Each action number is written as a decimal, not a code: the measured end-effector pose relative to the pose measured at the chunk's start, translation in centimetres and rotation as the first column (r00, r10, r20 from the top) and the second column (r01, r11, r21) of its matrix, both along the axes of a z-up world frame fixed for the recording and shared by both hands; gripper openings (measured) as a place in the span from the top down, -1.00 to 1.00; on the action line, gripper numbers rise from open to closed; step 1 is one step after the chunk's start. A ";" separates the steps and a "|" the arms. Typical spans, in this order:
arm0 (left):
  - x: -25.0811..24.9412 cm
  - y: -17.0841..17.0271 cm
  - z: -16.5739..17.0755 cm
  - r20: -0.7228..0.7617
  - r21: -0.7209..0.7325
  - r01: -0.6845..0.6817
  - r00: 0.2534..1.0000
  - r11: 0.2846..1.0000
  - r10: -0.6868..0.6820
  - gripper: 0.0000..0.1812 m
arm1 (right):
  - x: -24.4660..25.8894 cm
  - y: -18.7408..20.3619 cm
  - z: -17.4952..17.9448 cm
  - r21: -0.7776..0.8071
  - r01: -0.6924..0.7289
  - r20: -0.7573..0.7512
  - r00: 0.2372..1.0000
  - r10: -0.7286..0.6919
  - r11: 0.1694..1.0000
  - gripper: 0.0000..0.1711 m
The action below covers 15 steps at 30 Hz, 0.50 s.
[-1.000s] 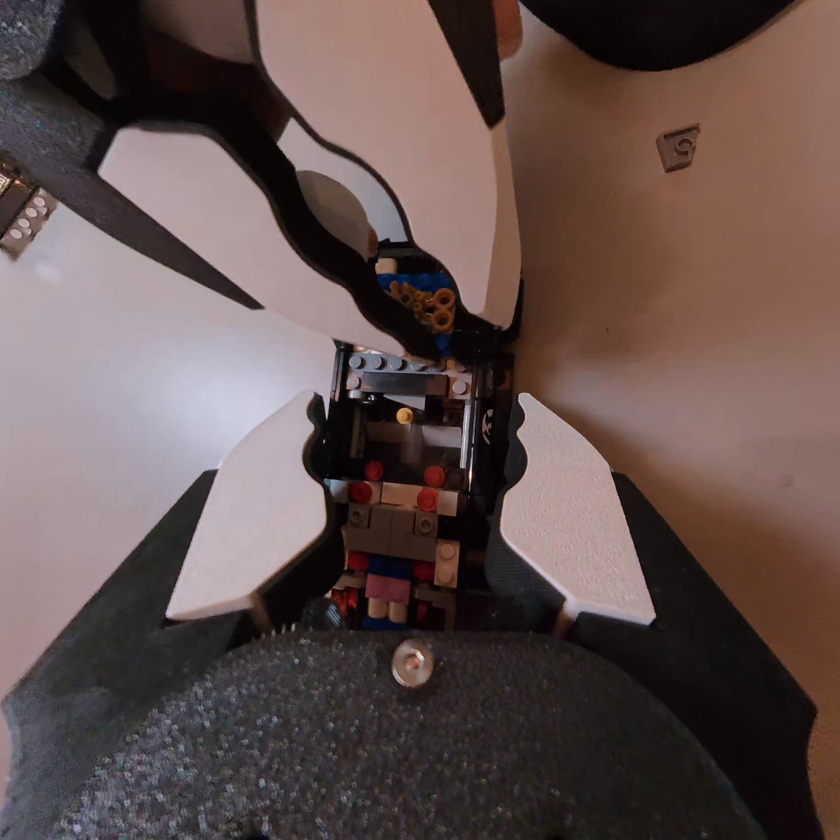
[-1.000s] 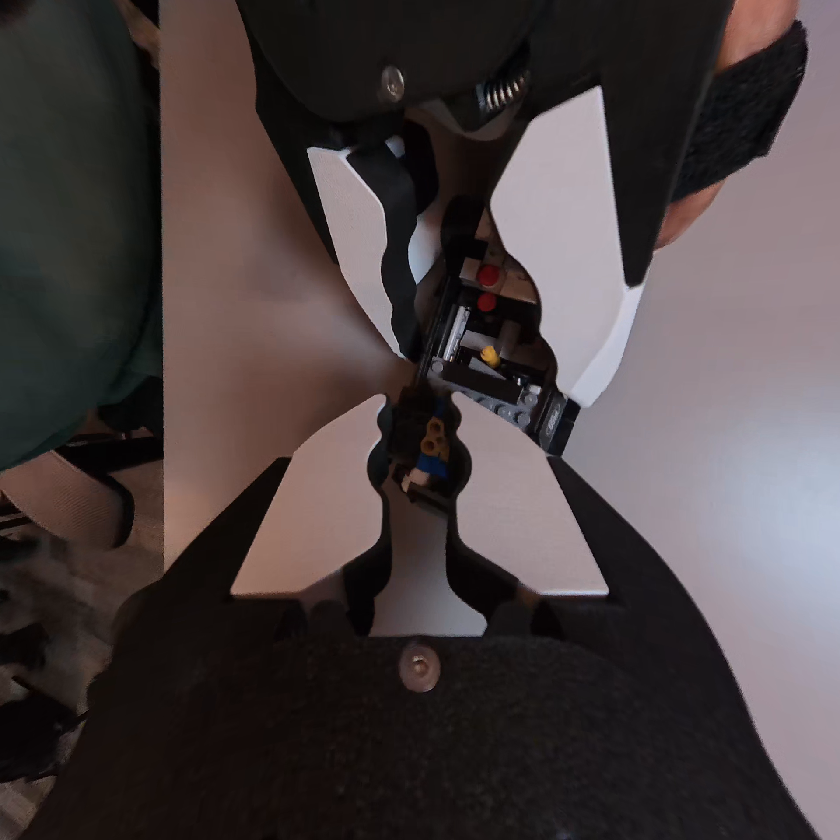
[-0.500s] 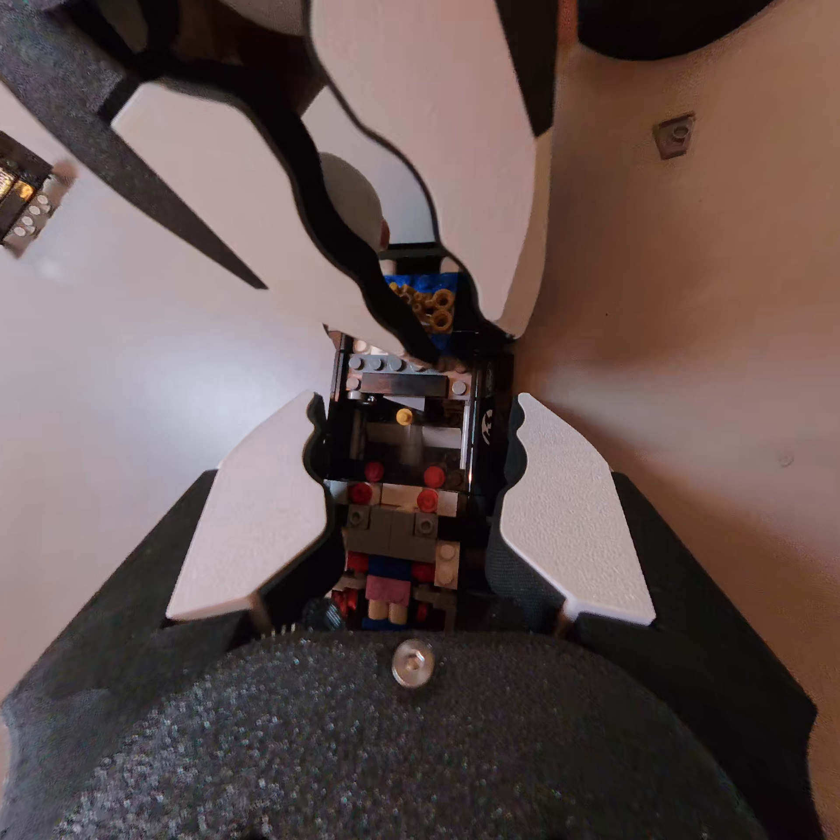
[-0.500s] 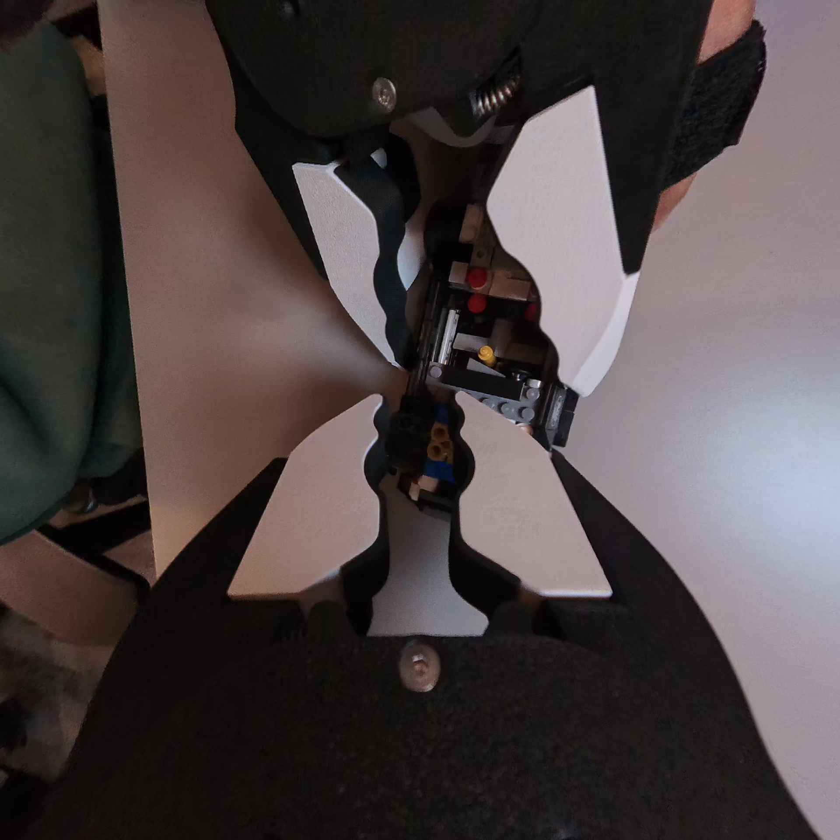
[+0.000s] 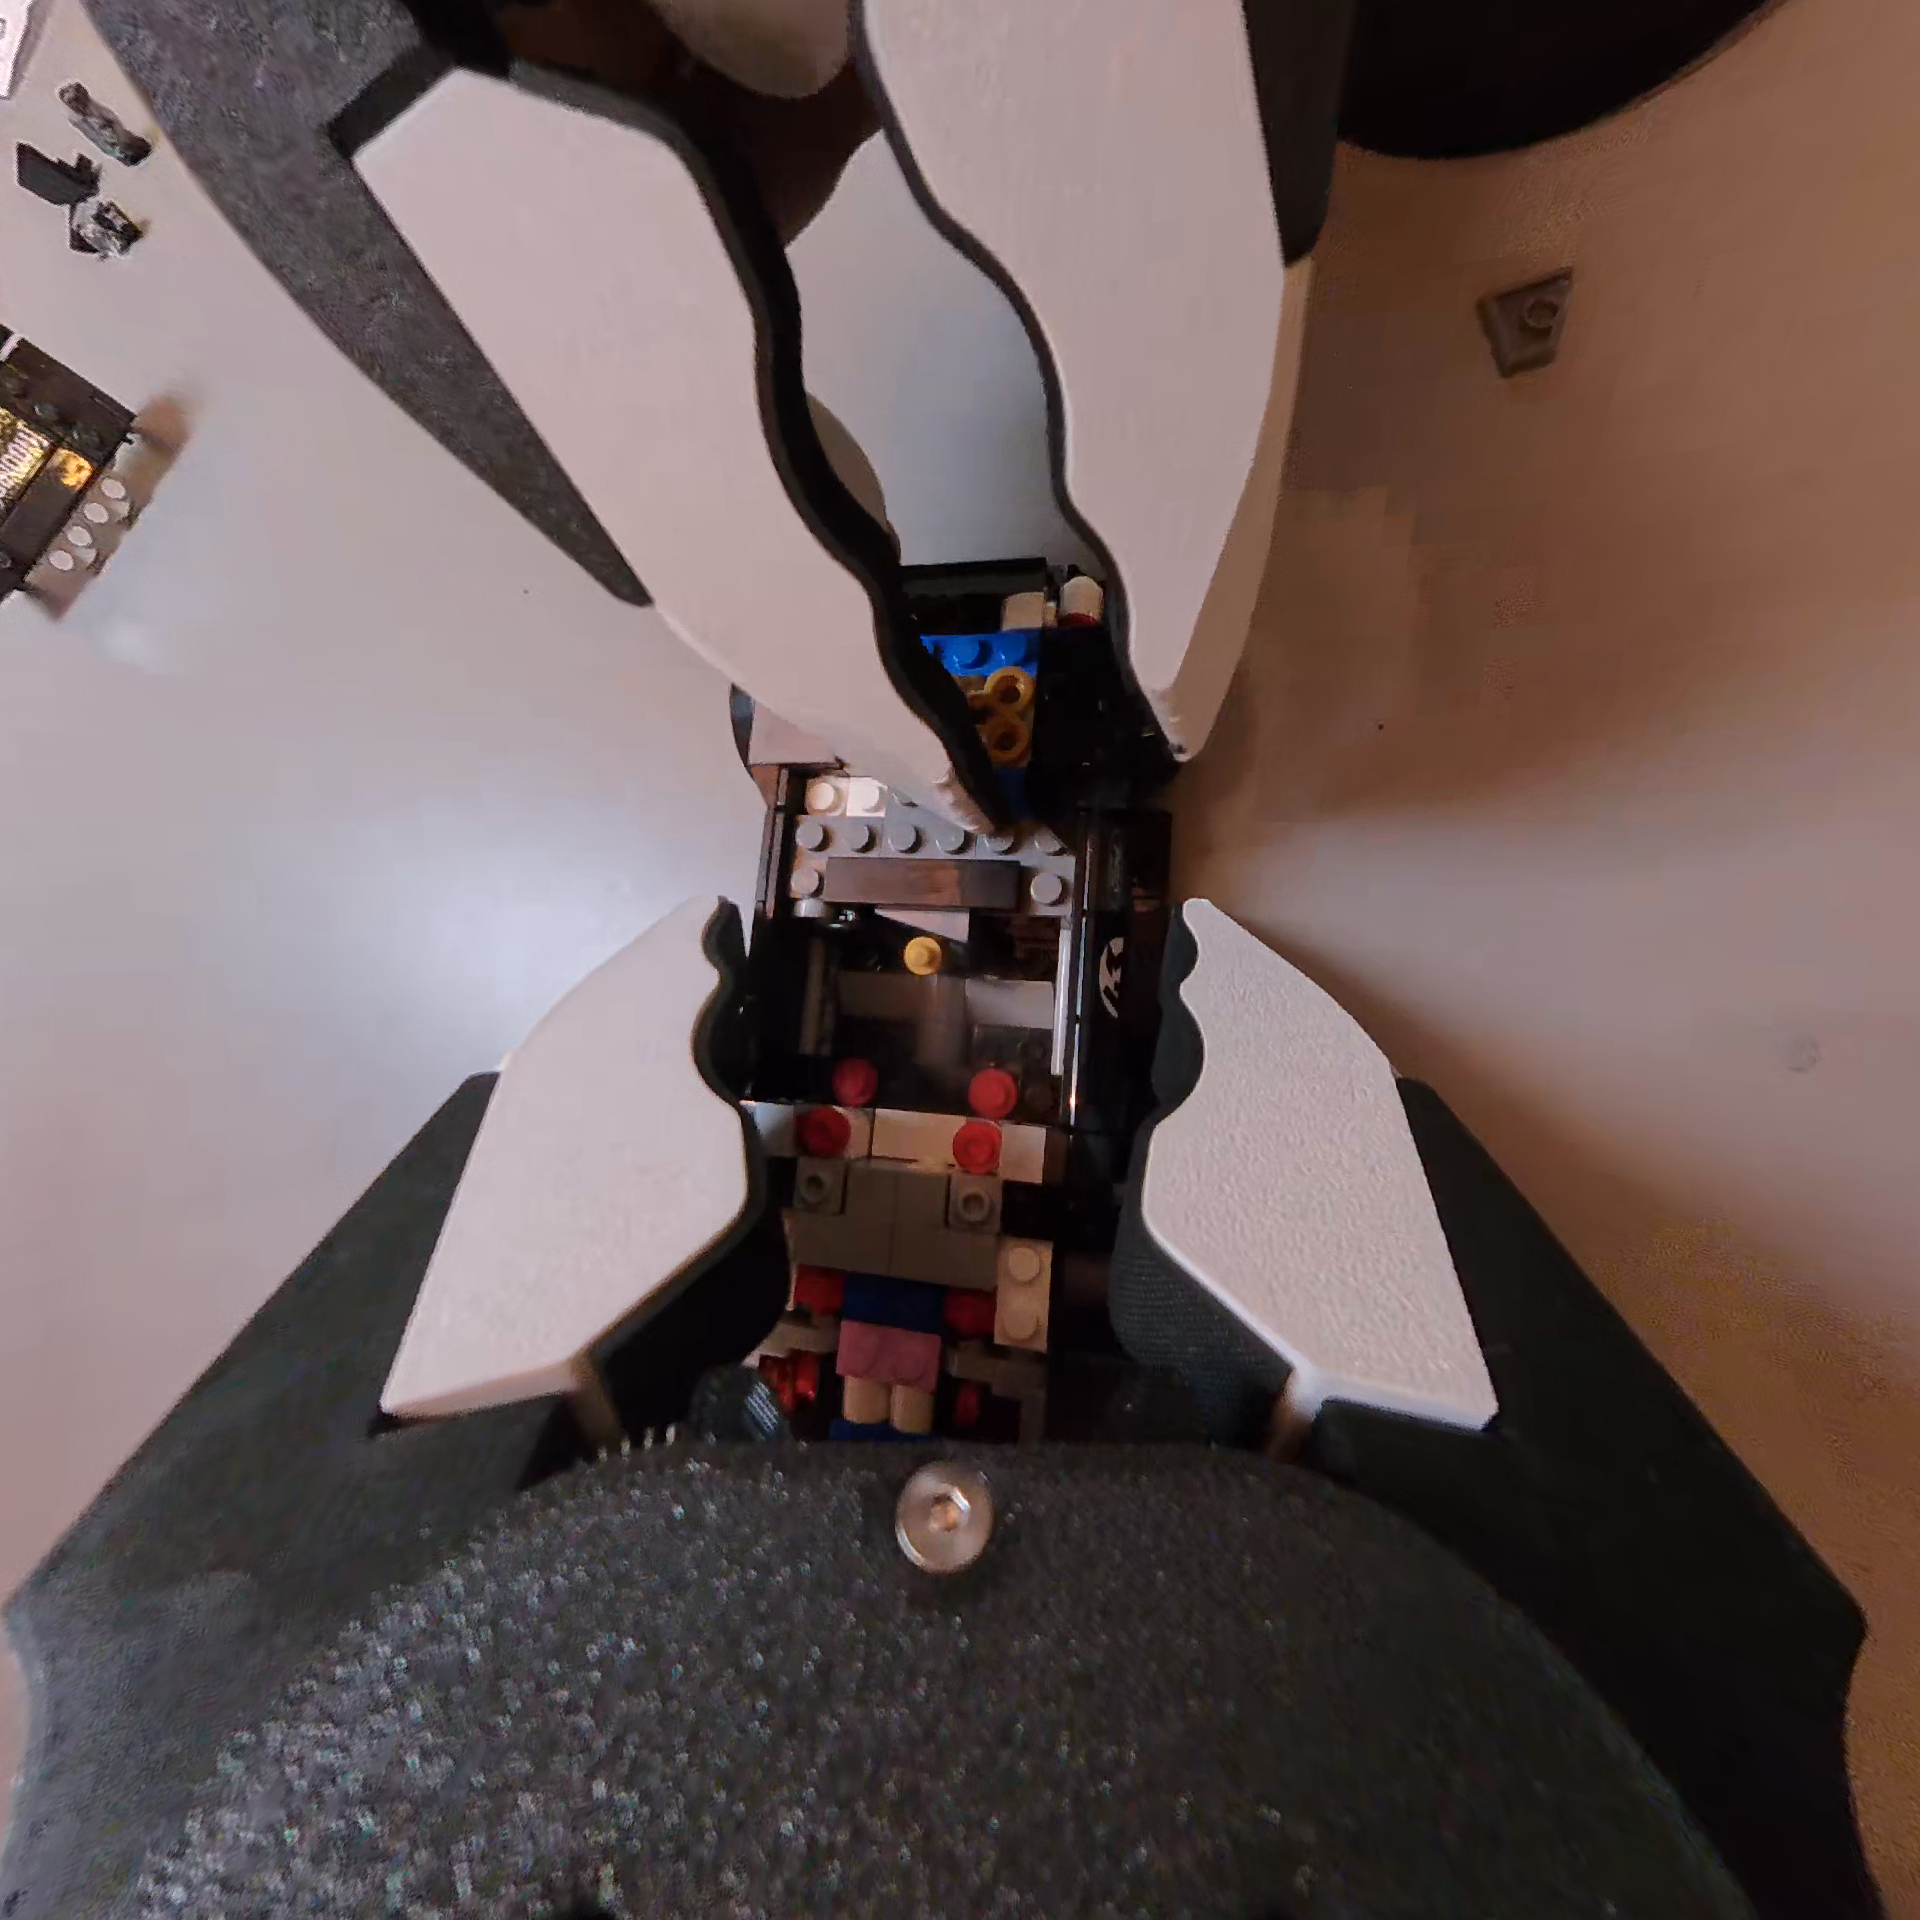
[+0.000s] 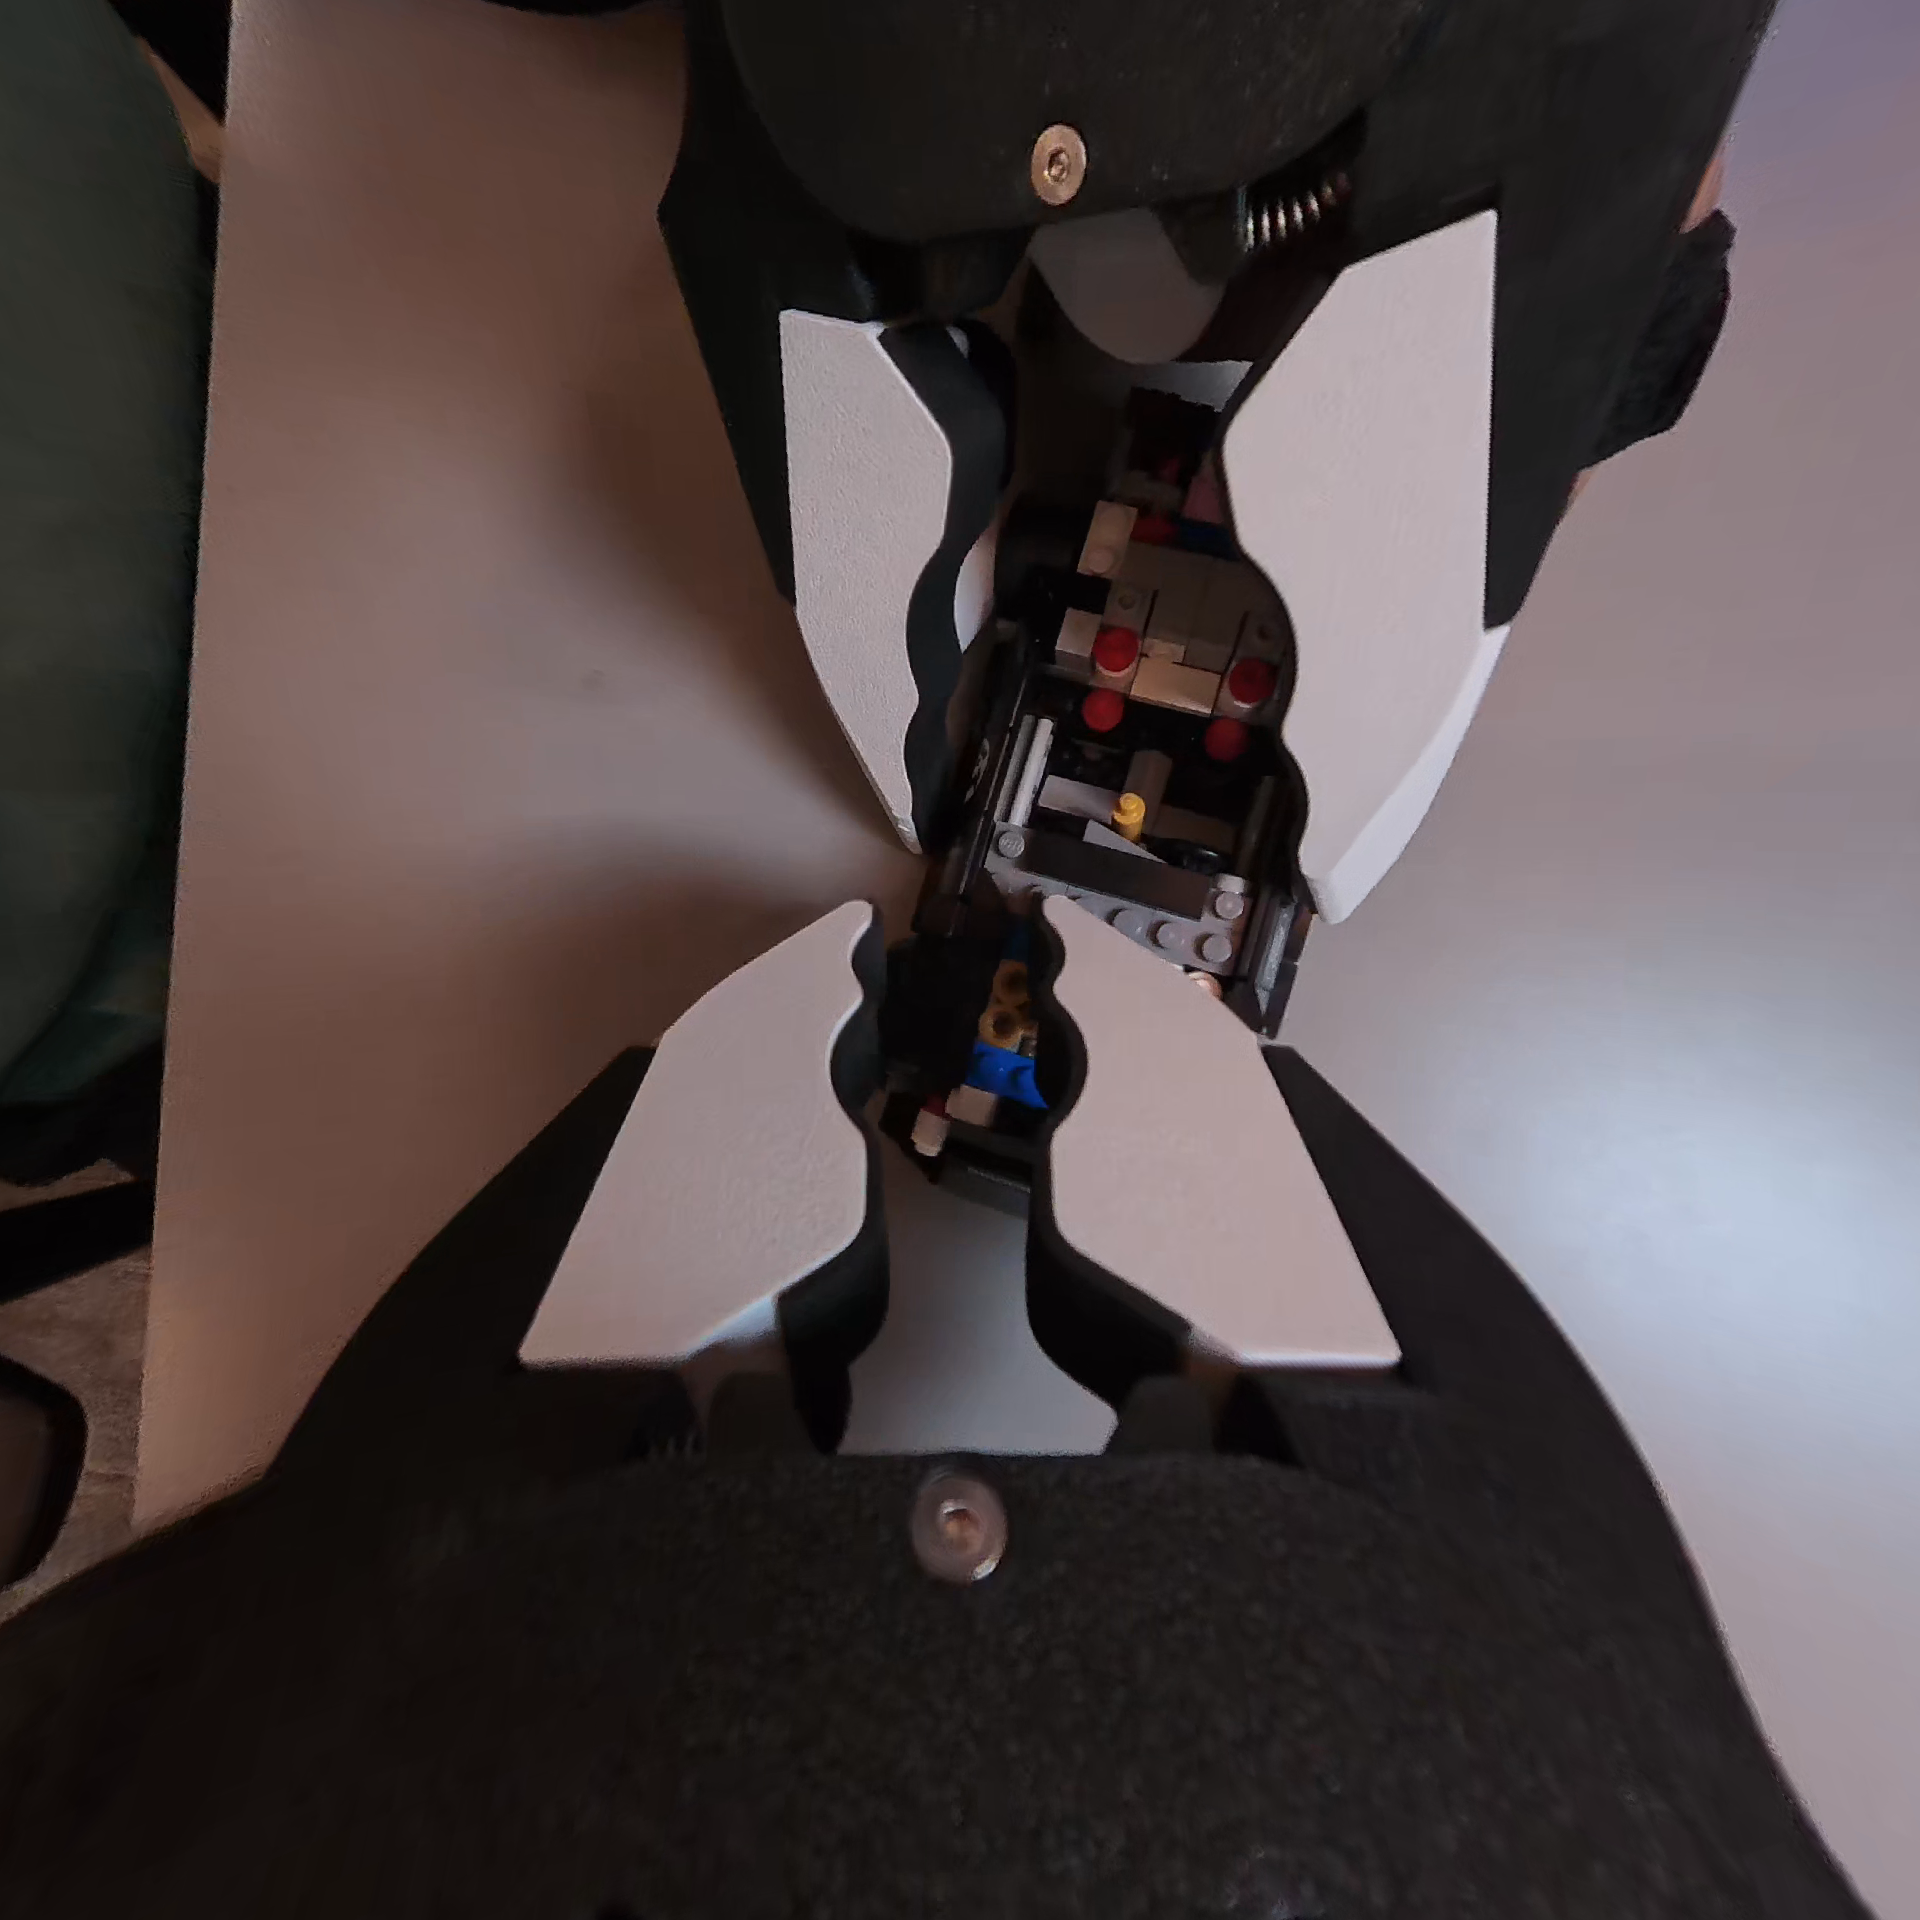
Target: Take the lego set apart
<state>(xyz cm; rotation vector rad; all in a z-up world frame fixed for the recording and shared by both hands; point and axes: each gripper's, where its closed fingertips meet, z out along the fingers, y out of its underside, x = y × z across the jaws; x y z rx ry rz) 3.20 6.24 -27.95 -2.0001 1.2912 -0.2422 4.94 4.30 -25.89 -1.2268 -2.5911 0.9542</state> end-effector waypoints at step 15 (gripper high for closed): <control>0.0 -0.1 0.1 0.003 0.016 -0.001 1.000 1.000 0.000 0.17 | -0.1 -0.1 -0.3 0.170 0.012 -0.062 0.998 -0.001 0.985 0.77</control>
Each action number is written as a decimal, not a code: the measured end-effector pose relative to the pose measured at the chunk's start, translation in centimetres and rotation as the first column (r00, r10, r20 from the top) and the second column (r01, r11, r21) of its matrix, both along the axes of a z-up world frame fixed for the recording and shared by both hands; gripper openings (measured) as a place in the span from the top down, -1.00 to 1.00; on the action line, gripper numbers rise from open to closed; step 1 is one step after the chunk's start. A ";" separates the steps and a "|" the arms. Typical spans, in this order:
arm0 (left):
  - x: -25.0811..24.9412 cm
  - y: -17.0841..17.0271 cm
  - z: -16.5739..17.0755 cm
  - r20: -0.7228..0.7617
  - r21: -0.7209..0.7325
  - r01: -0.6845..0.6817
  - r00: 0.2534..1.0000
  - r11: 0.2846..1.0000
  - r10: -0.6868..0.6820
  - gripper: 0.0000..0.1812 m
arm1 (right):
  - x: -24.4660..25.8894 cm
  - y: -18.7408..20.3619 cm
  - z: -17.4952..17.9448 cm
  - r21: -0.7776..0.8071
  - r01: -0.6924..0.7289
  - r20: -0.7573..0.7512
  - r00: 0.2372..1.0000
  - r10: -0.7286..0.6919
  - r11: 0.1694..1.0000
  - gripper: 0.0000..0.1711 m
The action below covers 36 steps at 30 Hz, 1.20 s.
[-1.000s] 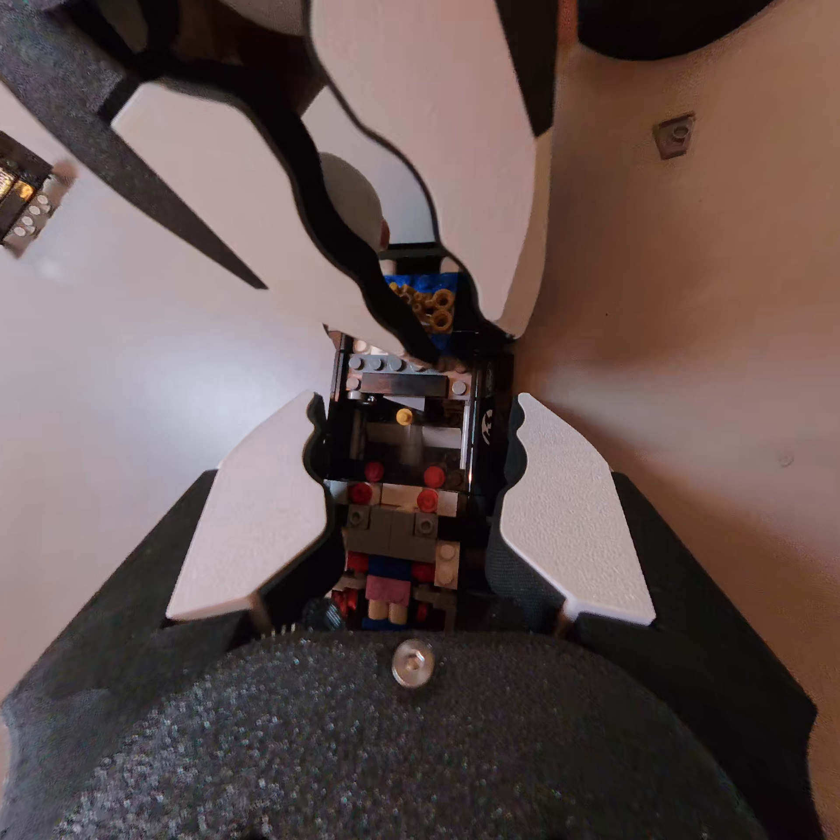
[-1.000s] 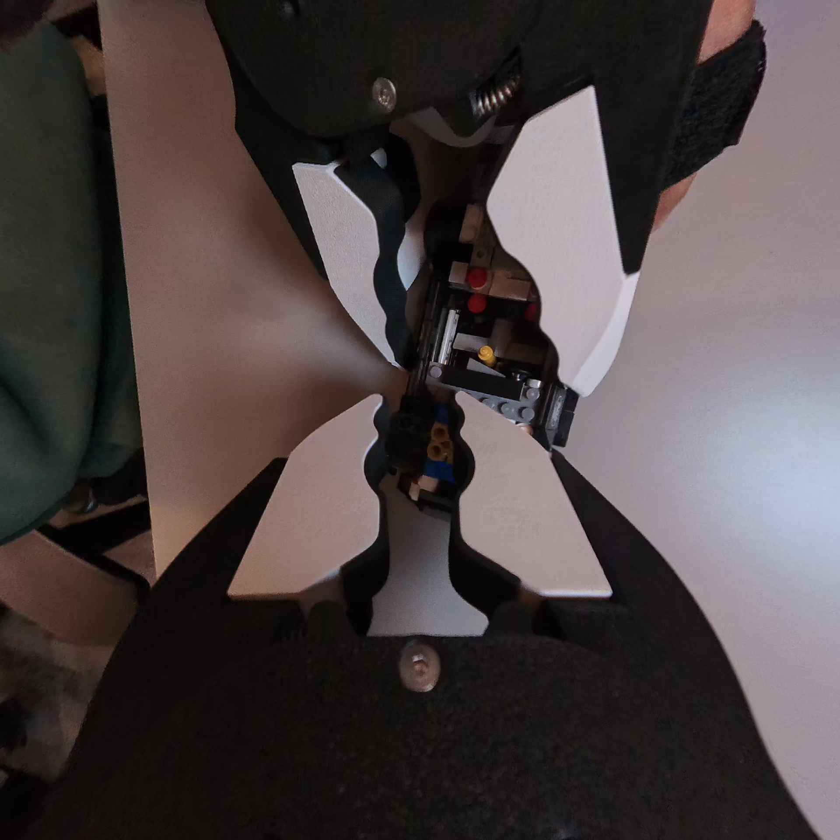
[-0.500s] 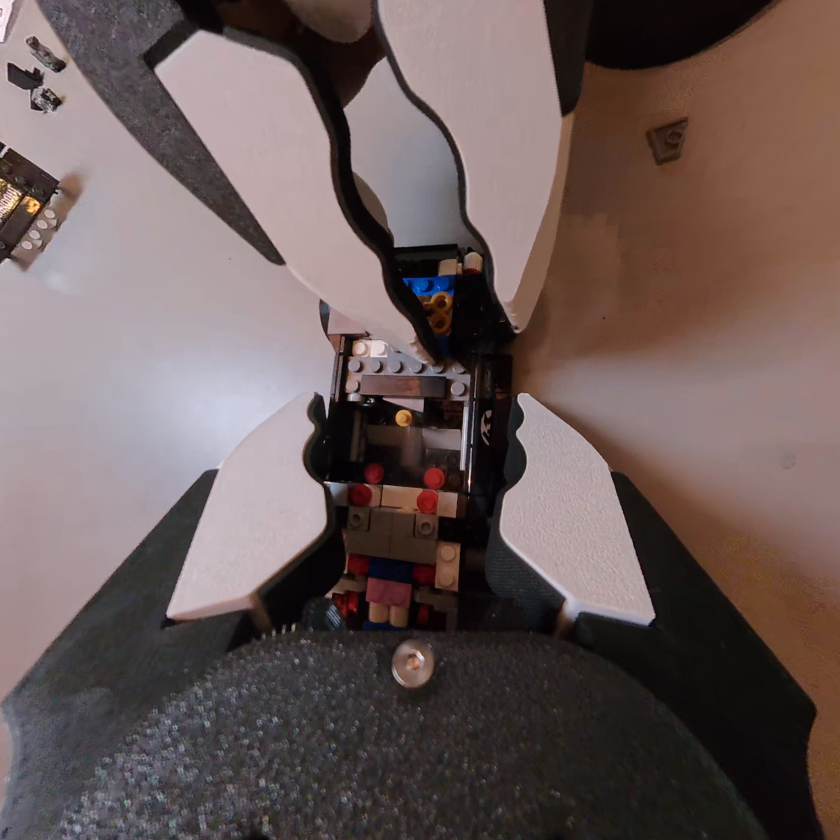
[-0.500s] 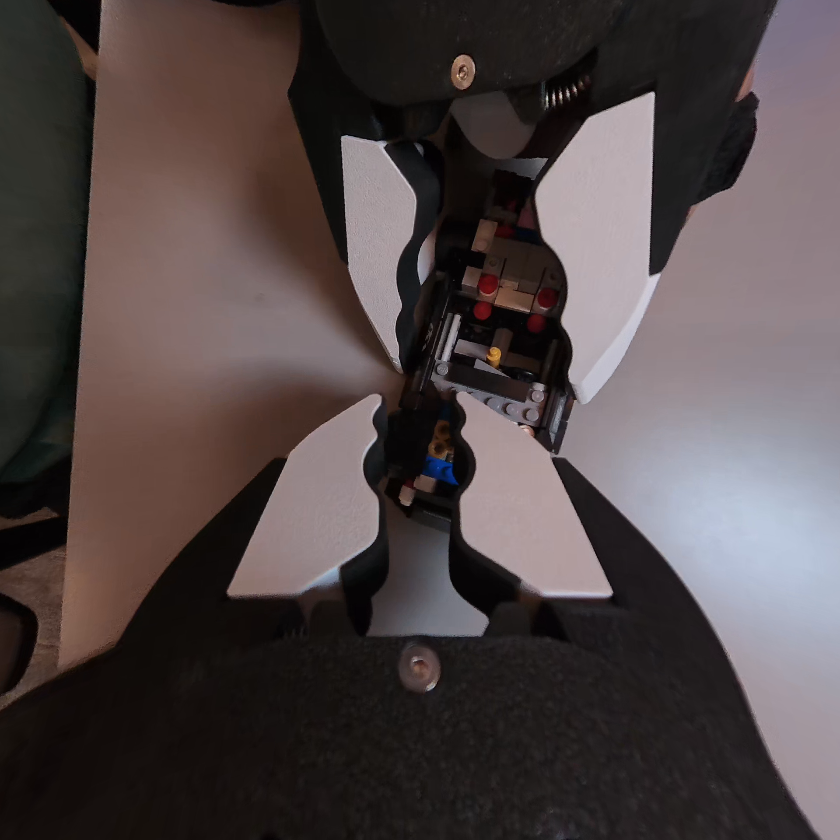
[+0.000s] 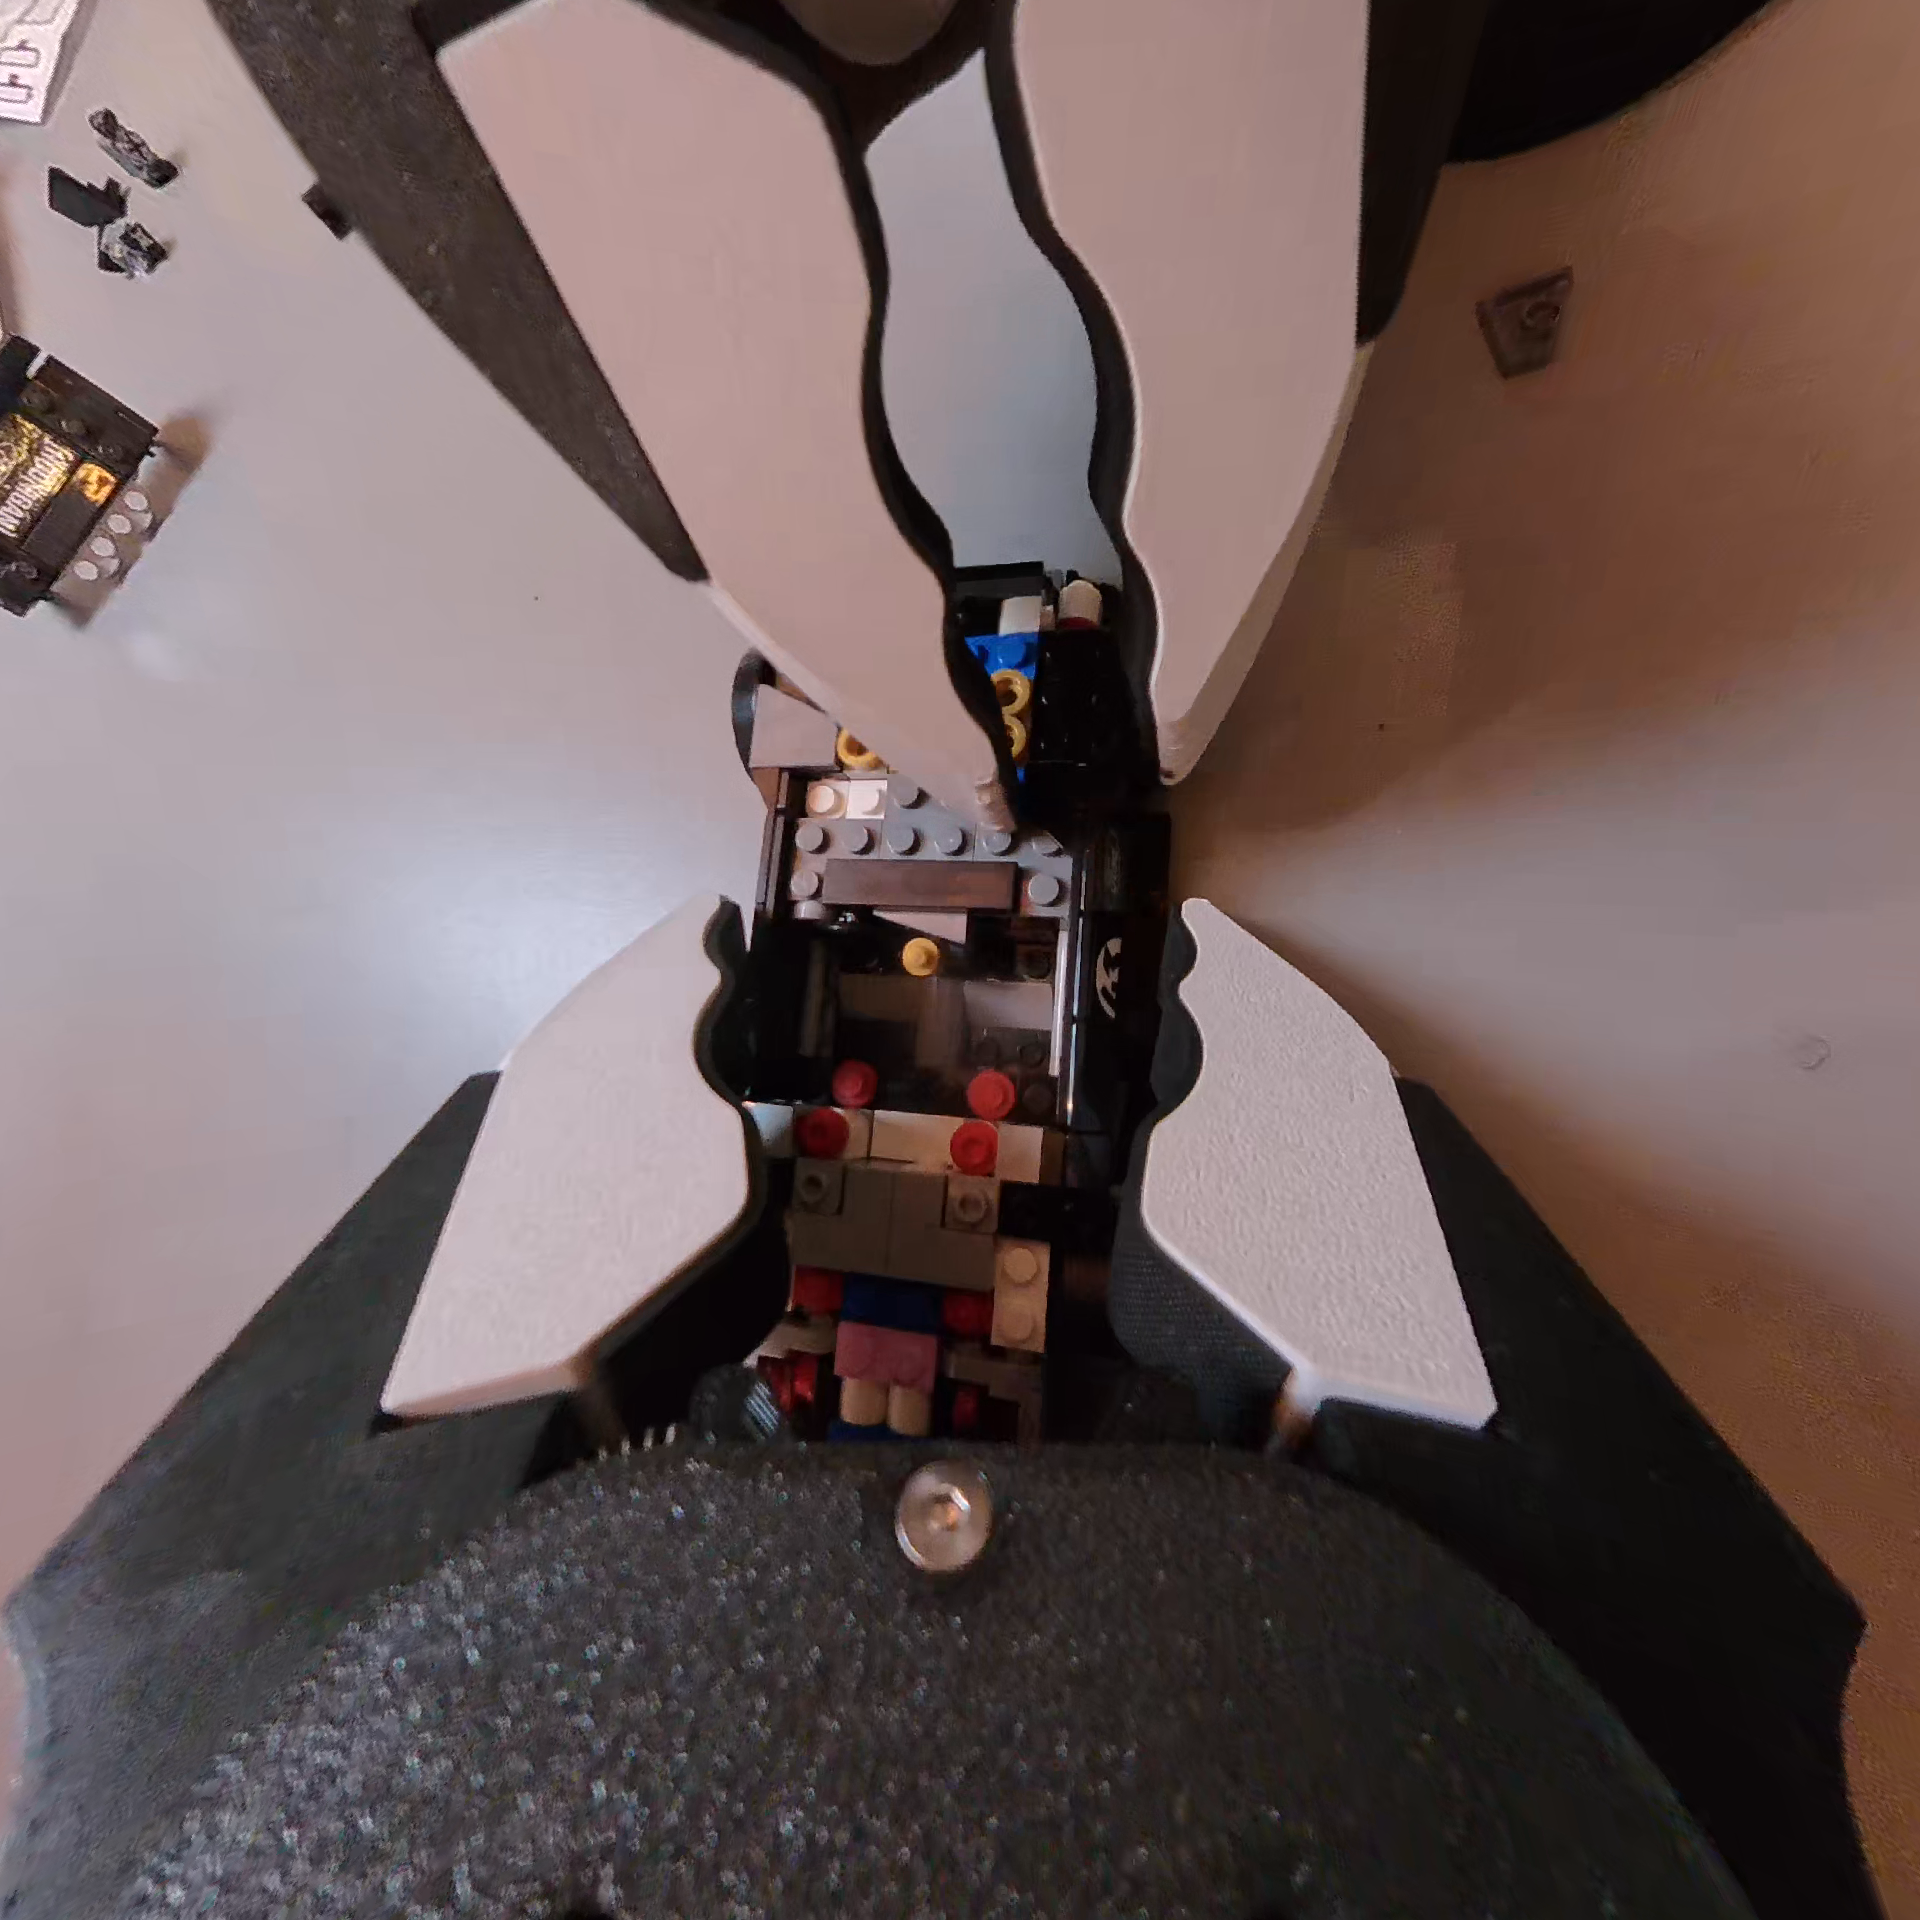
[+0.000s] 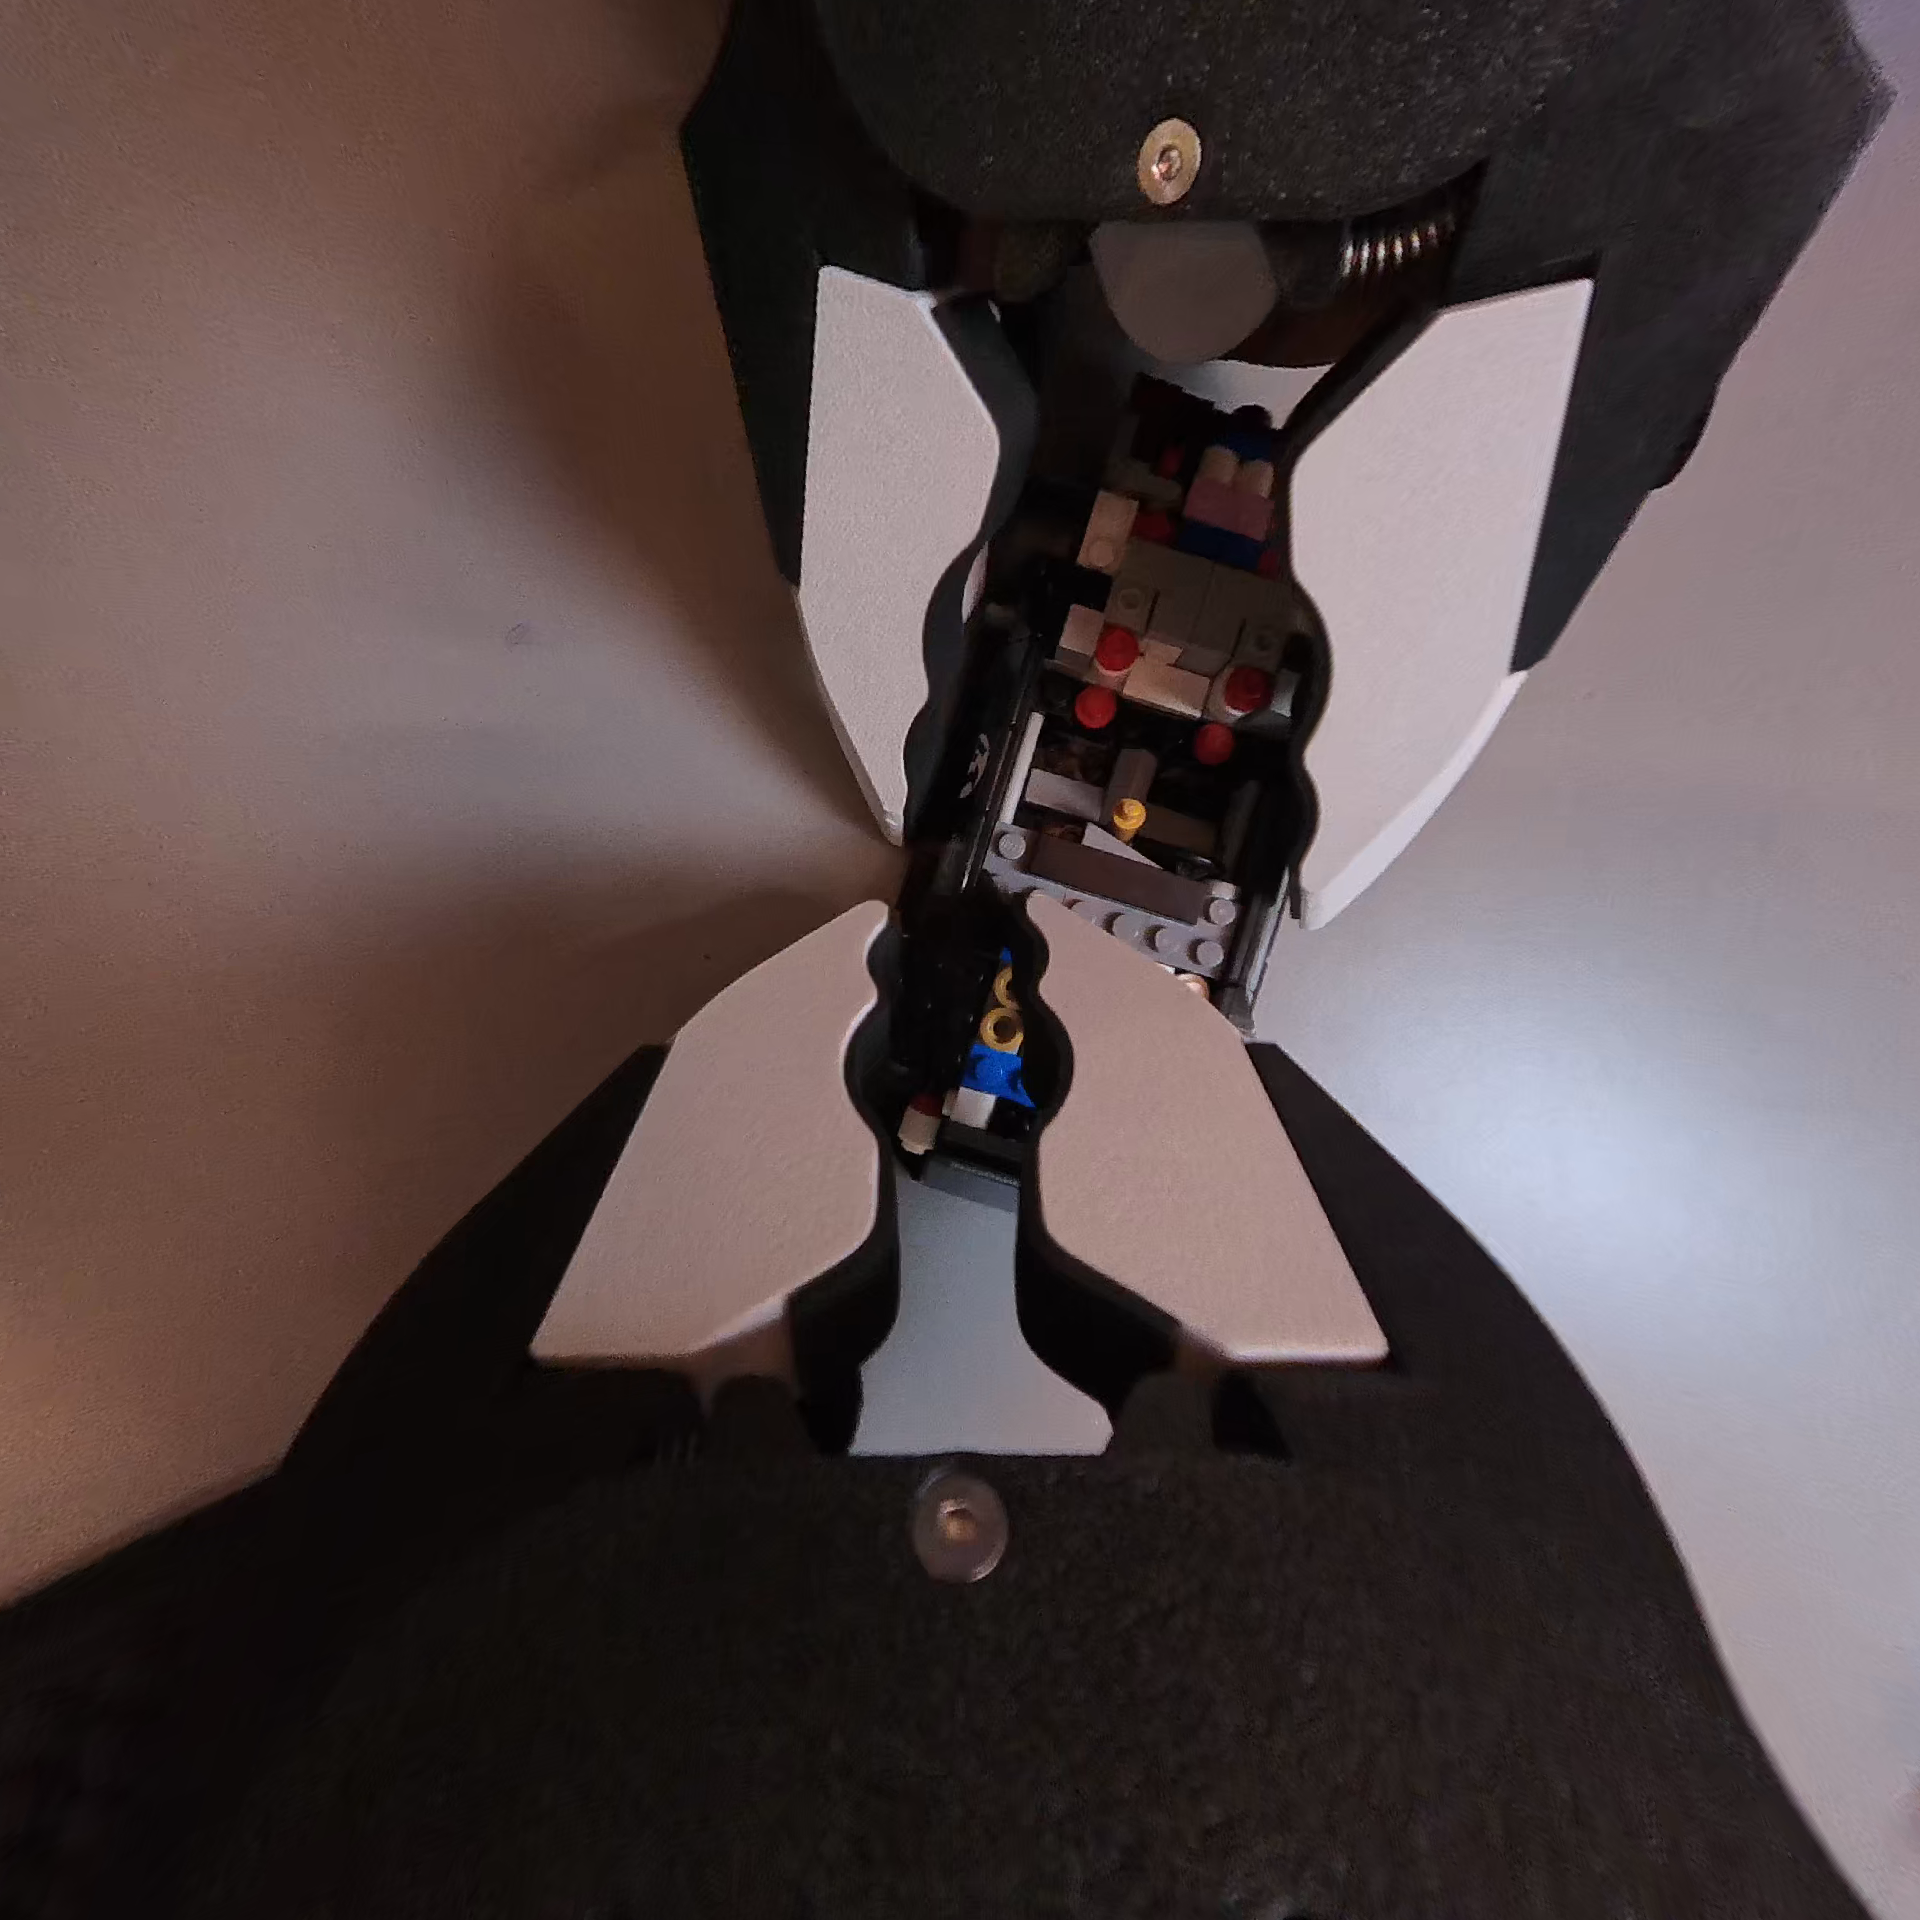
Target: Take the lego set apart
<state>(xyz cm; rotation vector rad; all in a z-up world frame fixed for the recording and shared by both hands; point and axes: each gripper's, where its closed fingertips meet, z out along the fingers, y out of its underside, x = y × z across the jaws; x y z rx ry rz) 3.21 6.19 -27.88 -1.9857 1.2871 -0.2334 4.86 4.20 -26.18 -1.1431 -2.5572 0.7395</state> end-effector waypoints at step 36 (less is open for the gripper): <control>-0.3 0.0 -0.2 -0.015 -0.050 -0.010 1.000 0.999 0.009 0.16 | 0.0 -0.1 0.1 -0.032 0.021 0.000 1.000 -0.021 0.999 0.74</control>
